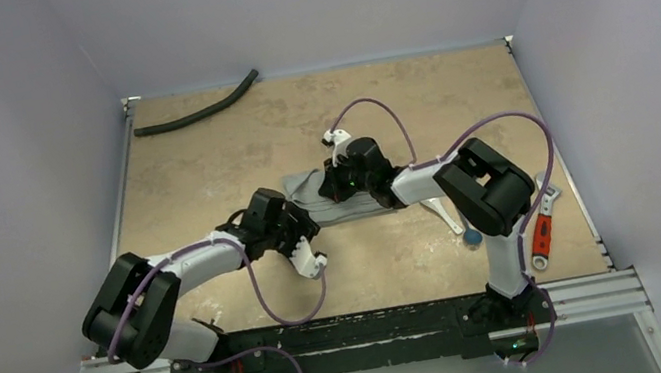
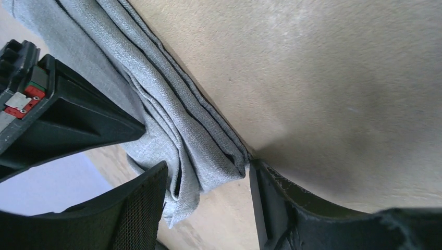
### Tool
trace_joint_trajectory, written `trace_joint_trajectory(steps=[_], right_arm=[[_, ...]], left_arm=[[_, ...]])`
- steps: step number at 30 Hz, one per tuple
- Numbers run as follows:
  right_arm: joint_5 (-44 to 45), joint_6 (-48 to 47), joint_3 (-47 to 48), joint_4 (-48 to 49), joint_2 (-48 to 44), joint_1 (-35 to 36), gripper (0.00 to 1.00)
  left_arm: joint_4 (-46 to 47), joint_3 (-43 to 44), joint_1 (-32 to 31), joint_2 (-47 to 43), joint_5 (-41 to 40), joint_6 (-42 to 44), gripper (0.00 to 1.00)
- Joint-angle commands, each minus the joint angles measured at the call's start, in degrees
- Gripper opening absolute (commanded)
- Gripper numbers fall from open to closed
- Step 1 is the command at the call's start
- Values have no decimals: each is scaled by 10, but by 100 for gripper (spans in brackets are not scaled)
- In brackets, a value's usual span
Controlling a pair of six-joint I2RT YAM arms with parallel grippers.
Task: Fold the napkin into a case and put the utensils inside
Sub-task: Pick up the 2/3-rectangle-folded napkin from the center of the board.
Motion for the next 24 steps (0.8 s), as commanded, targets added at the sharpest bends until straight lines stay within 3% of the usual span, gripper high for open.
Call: trace_joint_trajectory(steps=[1,4,9,14,16,18,24], right_arm=[[11,10,-8,31,14,5,0],[14,17,-19,37,20,6,0],[19,28,-40,51,25,9,0],[18,31,-47,55,24,13,0],[18,32,-50,53,23,17,0],[17,30,-54,53,19,19,0],[12,6,-52,40,0,19,0]], left_arm=[[19,-30,2,24,17,25,58],[47,-48,2,25,14,34,54],[116,-74,2,27,-3,36,39],[129,-71,1,36,-7,24,33],[128,-64,1,38,-6,9,22],[97,-37,1,37,-6,-17,0],[-42,39,2,36,11,-99,0]])
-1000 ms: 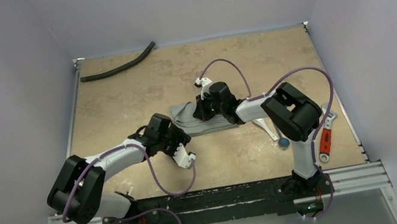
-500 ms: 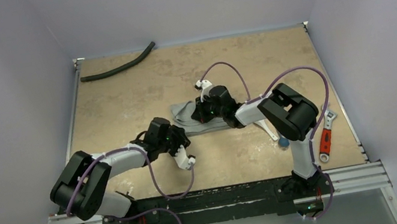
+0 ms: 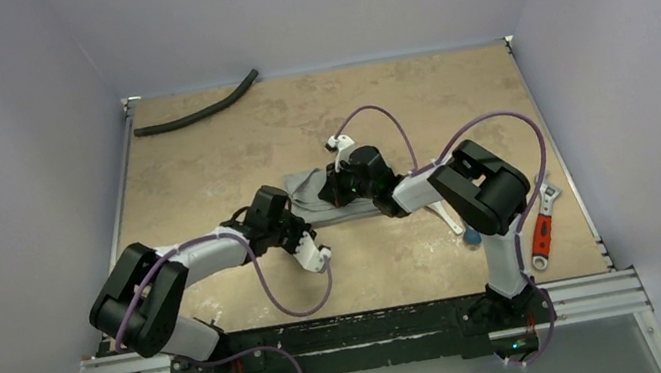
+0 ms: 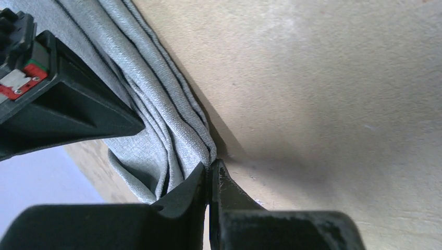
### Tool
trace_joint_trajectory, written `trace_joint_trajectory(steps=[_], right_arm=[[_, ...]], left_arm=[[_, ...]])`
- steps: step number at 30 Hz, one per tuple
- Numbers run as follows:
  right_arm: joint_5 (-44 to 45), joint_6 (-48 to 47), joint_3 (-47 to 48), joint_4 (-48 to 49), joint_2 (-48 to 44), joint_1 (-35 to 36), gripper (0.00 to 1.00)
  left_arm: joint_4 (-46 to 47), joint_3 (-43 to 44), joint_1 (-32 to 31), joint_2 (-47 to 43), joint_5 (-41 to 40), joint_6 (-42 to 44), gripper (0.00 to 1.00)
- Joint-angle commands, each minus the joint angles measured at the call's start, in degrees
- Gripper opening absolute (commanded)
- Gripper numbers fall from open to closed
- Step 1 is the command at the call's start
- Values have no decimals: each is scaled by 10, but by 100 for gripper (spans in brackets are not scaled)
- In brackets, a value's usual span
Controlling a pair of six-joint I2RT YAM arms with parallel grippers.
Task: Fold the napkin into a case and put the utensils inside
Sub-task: Pick up the 2/3-rectangle-folded napkin from the center of the board.
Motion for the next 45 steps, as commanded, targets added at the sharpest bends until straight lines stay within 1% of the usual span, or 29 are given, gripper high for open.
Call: trace_joint_trajectory(steps=[1,5,9,12,13,15,17,19,21,24,25,26,27,28,34,35,37,38,40,42,43,44,45], right_arm=[[-3,-26,-10,-45,-20,8,0],[-9,-55,-10,-44,-44,8,0],[-20,-90,-24,-33,-71,8,0],[-23,-134,-19,-38,-75,8,11],[-27,-150,-24,-27,-80,8,13],[-45,-177,-55,21,-103,8,17],[-61,-198,-98,89,-125,8,30],[-68,-216,-126,128,-140,8,42],[-73,-239,-143,152,-149,8,49],[-99,-245,-163,200,-149,8,56],[-107,-249,-174,224,-148,11,60],[-111,-253,-185,250,-145,12,67],[-113,-258,-191,268,-142,13,71],[-114,-266,-192,268,-139,13,72],[-120,-283,-163,259,-113,13,72],[-103,-278,-155,259,-109,14,71],[-102,-252,-135,244,-100,11,71],[-98,-246,-120,232,-96,11,69],[-98,-236,-90,222,-82,11,62],[-107,-205,-59,206,-58,11,46],[-108,-186,-43,195,-45,11,38],[-116,-173,-32,186,-34,12,31],[-119,-162,-25,184,-25,13,26]], left_arm=[[-102,49,2,-2,24,-76,0],[-130,65,2,-7,31,-92,0],[-138,71,2,-9,34,-98,0],[-140,71,2,-14,36,-105,0],[-143,71,3,-17,37,-106,0],[-146,69,3,-28,37,-109,0],[-152,69,6,-39,39,-118,0],[-160,69,9,-50,40,-130,0],[-164,66,12,-65,47,-142,0],[-163,53,13,-79,51,-144,0],[-163,51,14,-79,51,-144,0],[-163,50,13,-79,51,-145,0],[-164,50,13,-79,49,-145,0],[-166,49,14,-80,48,-144,0],[-172,21,15,-87,42,-108,0],[-172,17,16,-87,40,-101,0],[-172,5,15,-88,36,-87,1],[-168,1,16,-91,34,-86,10],[-164,-2,15,-96,31,-90,23],[-172,-3,15,-102,30,-89,35],[-175,-4,15,-105,30,-88,39],[-178,-5,16,-109,29,-87,41],[-184,-5,16,-111,29,-85,42]])
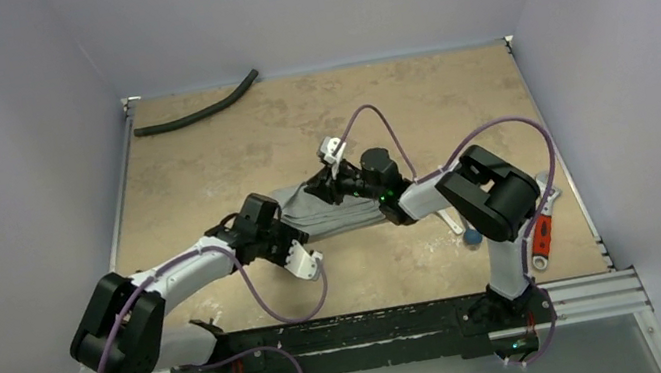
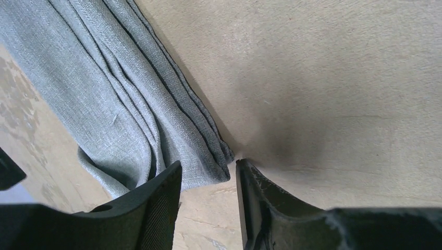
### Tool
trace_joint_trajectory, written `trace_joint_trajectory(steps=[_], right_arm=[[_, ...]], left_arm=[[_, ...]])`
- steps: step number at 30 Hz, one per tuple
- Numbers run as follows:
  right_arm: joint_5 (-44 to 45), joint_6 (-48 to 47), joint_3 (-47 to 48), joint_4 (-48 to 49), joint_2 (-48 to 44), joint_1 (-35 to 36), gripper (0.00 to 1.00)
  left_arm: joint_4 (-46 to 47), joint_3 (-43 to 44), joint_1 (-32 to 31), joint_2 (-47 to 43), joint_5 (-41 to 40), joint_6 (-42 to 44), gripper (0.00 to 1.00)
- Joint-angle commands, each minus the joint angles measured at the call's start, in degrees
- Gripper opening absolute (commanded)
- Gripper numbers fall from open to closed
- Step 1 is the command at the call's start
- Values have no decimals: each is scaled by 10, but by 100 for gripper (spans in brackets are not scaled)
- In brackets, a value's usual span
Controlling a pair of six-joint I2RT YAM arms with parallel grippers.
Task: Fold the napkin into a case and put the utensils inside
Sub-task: Pick up the 2/3-rectangle-folded napkin from the center of the board.
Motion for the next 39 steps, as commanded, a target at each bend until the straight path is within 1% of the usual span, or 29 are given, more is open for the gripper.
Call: trace_joint_trajectory(steps=[1,6,11,14,17,20,23,26,27,29,36,38,39], right_arm=[[-13,71,50,-19,37,4,21],[-8,98,57,-42,54,6,0],[-2,121,49,-55,62,6,0],[4,133,44,-63,69,6,0],[18,144,46,-80,79,7,0],[34,153,53,-106,90,7,0],[48,165,49,-109,94,8,0],[54,172,41,-104,99,10,0],[54,176,36,-97,99,10,0],[61,180,32,-93,101,12,0],[86,187,18,-82,100,13,0],[90,189,12,-79,100,13,0],[91,190,11,-79,100,13,0]], left_arm=[[-26,-5,3,-25,8,14,43],[-55,-10,4,-41,14,40,45],[5,-42,4,-37,8,73,46],[65,-62,4,-24,1,93,46],[93,-76,3,-13,0,122,47],[119,-102,3,-12,0,171,47],[152,-128,4,-18,8,202,48],[176,-145,4,-14,13,219,60],[193,-148,3,-11,13,221,67],[220,-152,4,-5,13,216,70],[268,-155,4,16,19,198,70],[272,-152,3,19,22,190,64],[267,-149,3,20,24,185,58]])
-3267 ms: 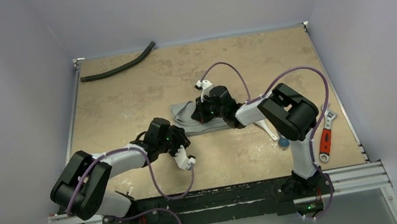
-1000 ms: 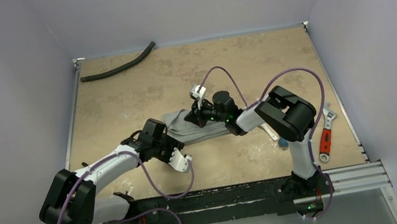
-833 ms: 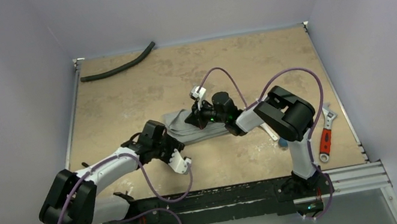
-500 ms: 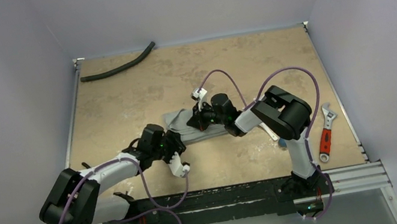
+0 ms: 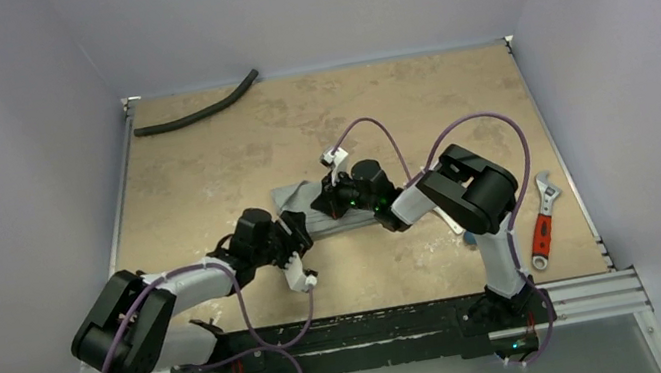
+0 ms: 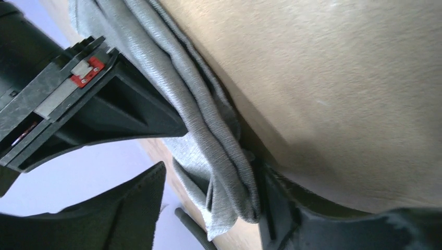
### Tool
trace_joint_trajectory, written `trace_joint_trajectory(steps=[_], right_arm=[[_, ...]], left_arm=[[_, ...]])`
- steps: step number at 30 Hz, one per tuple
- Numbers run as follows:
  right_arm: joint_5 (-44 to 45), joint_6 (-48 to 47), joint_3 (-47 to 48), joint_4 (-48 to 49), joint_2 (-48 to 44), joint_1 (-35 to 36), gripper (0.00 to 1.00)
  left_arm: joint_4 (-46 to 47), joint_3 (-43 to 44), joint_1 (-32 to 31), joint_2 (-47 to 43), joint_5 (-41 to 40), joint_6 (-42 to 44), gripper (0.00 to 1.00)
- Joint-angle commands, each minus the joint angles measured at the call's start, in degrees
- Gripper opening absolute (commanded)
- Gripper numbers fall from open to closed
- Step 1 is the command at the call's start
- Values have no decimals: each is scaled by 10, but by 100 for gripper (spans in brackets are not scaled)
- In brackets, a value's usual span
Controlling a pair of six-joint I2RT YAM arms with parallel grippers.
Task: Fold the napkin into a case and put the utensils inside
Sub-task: Pick up the 2/3-rectangle-folded napkin from the center of the board.
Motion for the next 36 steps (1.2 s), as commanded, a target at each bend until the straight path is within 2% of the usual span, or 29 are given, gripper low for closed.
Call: trace_joint_trajectory(steps=[1,4,6,16,18,22,23,25,27,30,34,35,36], right_arm=[[32,6,-21,-21,12,2,0],[34,9,-24,-19,9,2,0],[34,10,-26,-16,8,2,0],[10,7,-45,22,1,2,0],[2,3,-59,43,-8,3,0],[-21,-16,-96,110,-33,3,0],[-27,-24,-105,128,-40,3,4],[-37,-37,-126,169,-55,3,21],[-44,-49,-142,202,-67,3,32],[-46,-59,-155,229,-75,3,40],[-48,-63,-152,227,-75,3,41],[-45,-63,-148,222,-73,4,41],[-43,-63,-139,209,-71,5,40]], left_arm=[[-46,-12,3,21,23,-25,50],[-49,2,2,25,25,-56,24],[-58,18,2,29,26,-84,12],[-55,73,3,36,9,-220,0],[-65,87,4,41,14,-248,0],[-148,134,8,48,41,-270,0],[-174,144,9,49,48,-273,0],[-213,162,10,50,59,-279,0],[-246,174,12,50,67,-277,0],[-274,176,11,49,73,-270,0],[-310,168,11,44,72,-226,0],[-311,162,12,42,69,-217,6],[-309,156,11,39,65,-211,23]])
